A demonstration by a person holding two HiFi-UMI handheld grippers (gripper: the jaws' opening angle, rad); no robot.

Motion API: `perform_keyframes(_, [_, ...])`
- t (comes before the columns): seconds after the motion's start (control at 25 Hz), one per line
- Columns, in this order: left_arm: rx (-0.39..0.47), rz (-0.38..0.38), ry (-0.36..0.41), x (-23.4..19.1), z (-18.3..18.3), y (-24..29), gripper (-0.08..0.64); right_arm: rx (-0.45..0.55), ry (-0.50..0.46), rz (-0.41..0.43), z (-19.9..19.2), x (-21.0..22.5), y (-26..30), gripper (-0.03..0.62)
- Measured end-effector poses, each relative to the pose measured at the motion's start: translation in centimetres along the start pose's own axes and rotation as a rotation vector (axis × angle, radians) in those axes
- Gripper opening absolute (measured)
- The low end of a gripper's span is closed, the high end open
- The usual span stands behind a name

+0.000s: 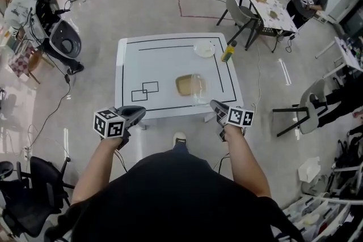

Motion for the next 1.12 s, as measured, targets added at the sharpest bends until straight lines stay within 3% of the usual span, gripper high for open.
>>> perform_keyframes(0.48, [0.021, -0.009, 0.025, 1.5, -0.5, -2.2, 0.023, 0.077, -0.048, -0.02, 0.5, -1.9, -4.2, 0.043])
perform_keyframes(1.12, [0.069, 0.0, 0.033, 2.4, 0.4, -4.6, 0.023, 0.095, -0.143, 0.006, 1.2, -6.6, -6.9, 0.043])
Point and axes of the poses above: the fingertips, and each gripper's own axes: y forward along the fingers, x to its right, z out of its top, the point moved 8 cm from there along -y, backward along the fingers, and after that the axes turned 10 degrees about x, right-handed, at the moved point
